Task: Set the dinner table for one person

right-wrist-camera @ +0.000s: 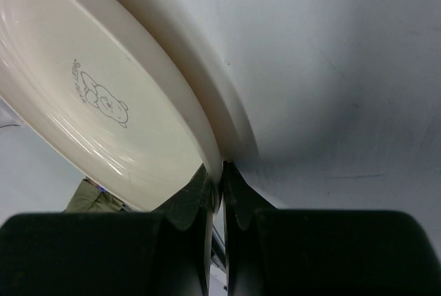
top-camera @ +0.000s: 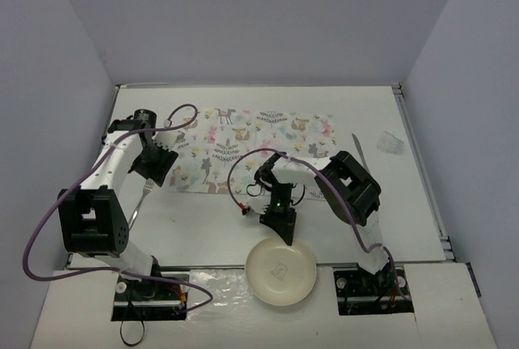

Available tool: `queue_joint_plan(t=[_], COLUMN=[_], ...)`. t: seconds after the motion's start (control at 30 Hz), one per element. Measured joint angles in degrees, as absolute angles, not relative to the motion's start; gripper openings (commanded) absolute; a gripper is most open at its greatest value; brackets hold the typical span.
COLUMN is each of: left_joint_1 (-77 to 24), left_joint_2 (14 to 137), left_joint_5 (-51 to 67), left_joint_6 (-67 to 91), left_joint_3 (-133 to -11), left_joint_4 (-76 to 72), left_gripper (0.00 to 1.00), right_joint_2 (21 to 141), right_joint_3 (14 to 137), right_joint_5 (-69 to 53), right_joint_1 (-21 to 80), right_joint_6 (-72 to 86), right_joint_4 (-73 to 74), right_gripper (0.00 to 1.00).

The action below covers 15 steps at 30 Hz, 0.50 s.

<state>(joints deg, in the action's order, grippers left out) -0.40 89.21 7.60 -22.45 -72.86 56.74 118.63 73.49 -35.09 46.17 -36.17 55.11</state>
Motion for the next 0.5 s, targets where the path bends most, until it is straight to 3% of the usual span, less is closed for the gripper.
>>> queue_joint_plan(t=[0.17,0.5], left_joint_1=[-0.4,-0.4], left_joint_2=[89.2,89.8], left_joint_5=[7.6,7.8], left_joint_6=[-22.5,-22.5], left_joint_3=[-72.8,-72.8], left_joint_4=[56.6,56.4], left_gripper=[0.47,0.47], right_joint_2=[117.9,115.6], right_joint_3=[79.4,116.6], right_joint_5=[-32.0,-33.5], right_joint_1=[42.5,19.6], right_joint_6=[-36.5,-34.6], right_joint_4=[55.8,51.9], right_gripper=[0.00,0.00])
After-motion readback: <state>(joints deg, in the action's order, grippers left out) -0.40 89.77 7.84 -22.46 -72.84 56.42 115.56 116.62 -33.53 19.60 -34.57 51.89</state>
